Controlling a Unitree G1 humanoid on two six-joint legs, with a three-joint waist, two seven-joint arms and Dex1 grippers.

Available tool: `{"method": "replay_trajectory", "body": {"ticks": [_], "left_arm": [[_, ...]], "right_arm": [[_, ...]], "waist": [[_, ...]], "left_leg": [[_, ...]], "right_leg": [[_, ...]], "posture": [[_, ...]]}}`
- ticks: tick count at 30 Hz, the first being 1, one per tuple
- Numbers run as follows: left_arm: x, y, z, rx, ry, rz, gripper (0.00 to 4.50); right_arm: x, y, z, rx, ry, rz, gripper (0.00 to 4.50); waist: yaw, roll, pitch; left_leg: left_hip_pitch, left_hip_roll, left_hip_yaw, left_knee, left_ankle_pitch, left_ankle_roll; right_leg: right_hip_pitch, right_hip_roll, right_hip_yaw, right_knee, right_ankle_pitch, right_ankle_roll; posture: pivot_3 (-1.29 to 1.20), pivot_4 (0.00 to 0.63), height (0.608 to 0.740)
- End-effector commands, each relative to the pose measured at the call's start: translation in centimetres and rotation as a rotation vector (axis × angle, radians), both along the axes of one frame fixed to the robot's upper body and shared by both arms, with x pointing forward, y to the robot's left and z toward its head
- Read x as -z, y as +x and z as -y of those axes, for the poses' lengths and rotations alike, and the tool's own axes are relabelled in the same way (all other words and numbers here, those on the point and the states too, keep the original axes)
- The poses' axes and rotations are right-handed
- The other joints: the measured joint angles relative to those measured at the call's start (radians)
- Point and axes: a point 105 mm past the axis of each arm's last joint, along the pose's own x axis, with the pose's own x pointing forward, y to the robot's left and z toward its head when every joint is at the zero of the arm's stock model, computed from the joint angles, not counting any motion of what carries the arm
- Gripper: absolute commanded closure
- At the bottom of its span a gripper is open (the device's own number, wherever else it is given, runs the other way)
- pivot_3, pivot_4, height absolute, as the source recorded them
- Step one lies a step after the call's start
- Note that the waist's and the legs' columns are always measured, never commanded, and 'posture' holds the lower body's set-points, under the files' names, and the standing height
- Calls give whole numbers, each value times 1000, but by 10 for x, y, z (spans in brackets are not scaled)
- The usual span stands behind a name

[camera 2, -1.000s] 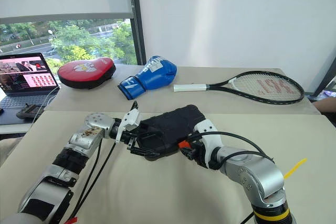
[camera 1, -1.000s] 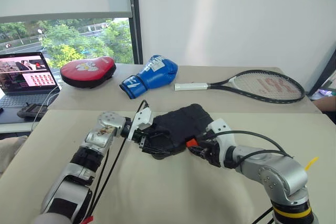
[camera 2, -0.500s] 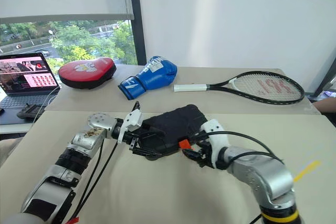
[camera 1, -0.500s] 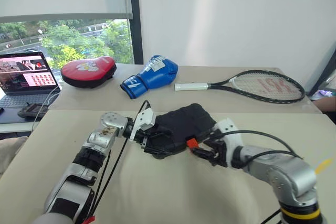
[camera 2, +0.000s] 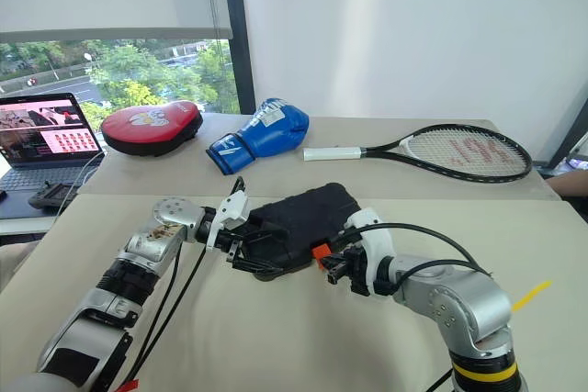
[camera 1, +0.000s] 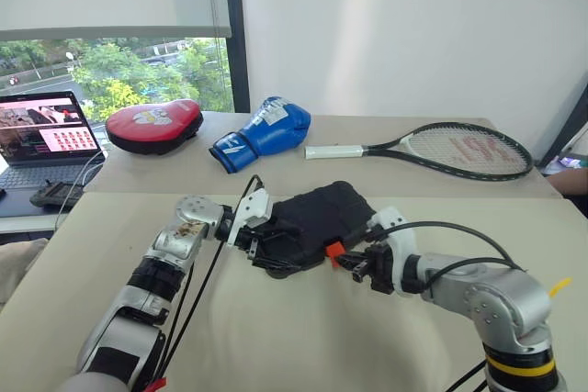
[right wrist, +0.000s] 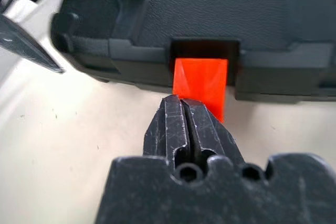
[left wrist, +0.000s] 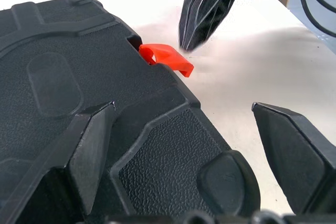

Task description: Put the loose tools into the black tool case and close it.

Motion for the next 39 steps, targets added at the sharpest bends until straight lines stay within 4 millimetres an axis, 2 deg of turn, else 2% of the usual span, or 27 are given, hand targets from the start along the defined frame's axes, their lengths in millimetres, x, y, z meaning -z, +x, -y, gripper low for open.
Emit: {"method": "replay_trajectory", "body": {"ticks": [1, 11, 16, 18, 22, 24, 25, 26, 29, 35, 36, 37, 39], "left_arm": [[10, -2, -4, -19, 49, -27, 0], [8, -9, -5, -22, 59, -28, 0], [8, -10, -3, -27, 56, -32, 0], [6, -9, -3, -42, 44, -25, 0], [-25, 11, -8, -289, -178, 52, 0], [-35, 4, -15, -293, -258, 5, 0], [-39, -2, -23, -315, -291, -44, 0], [-43, -11, -31, -325, -315, -73, 0], [-42, -30, -49, -395, -325, -118, 0], [-23, -73, -97, -563, -246, -187, 0], [-21, -80, -105, -587, -232, -190, 0], [-21, -87, -113, -619, -224, -196, 0], [-15, -98, -127, -681, -190, -187, 0]], "right_arm": [[-2, 13, -1, 17, -7, 53, 4409], [-3, 19, -14, -10, 22, 78, 4409], [17, 16, -13, -14, -27, 46, 4409], [18, 11, -11, -23, -30, 59, 4409], [-11, -12, -6, -94, 22, 276, 4409], [-27, -21, 0, -85, 81, 348, 4409], [-31, -30, 7, -87, 81, 376, 3864], [-33, -36, 15, -72, 73, 393, 3753], [-34, -48, 37, -25, 61, 412, 2770], [-25, -78, 84, 48, -33, 380, 736], [-23, -84, 92, 59, -49, 364, 275], [-22, -91, 100, 65, -73, 351, 37], [-21, -104, 113, 76, -91, 325, 37]], "waist": [[-1, 0, 0], [-12, 0, 0], [-17, 0, 0], [-16, 0, 0], [-8, 0, 0], [-10, 0, 0], [-11, 0, 0], [-11, 0, 0], [-15, 0, 0], [-7, 0, 1], [-5, 0, 1], [-2, 0, 1], [4, 1, 1]], "left_leg": [[0, 0, 0, 0, 0, 0], [0, 0, 0, 0, 0, -1], [0, 0, 0, -1, 2, -4], [0, 0, 0, -1, 2, -4], [-1, 0, 0, -2, 4, -6], [-2, 0, 0, -2, 4, -6], [-4, 0, 0, -2, 4, -6], [-4, 0, 0, -2, 4, -6], [-3, 1, -1, -4, 4, -7], [3, 0, 0, -8, 3, -8], [3, 0, 0, -8, 3, -8], [4, 0, 0, -9, 4, -9], [5, 0, 0, -9, 4, -10]], "right_leg": [[0, 0, 0, 0, 0, 0], [-1, 0, 0, 1, 0, 0], [-1, 0, 0, 1, 0, 0], [-1, 0, 0, 0, 0, 0], [-1, -1, 0, -1, -1, 1], [-2, -1, 0, -1, -1, 3], [-3, -1, 0, -1, -1, 4], [-3, -1, 0, -1, -1, 4], [-2, -1, 0, -1, -1, 4], [1, -4, 2, -3, -2, 5], [0, -4, 2, -3, -3, 4], [0, -4, 2, -3, -3, 4], [1, -5, 2, -2, -4, 3]], "posture": [[0, 150, 740], [0, 150, 740], [0, 150, 740], [0, 150, 740], [0, 150, 740], [0, 150, 740], [0, 150, 740], [0, 150, 740], [0, 150, 740], [0, 150, 740], [0, 150, 740], [0, 150, 740], [0, 150, 740]]}}
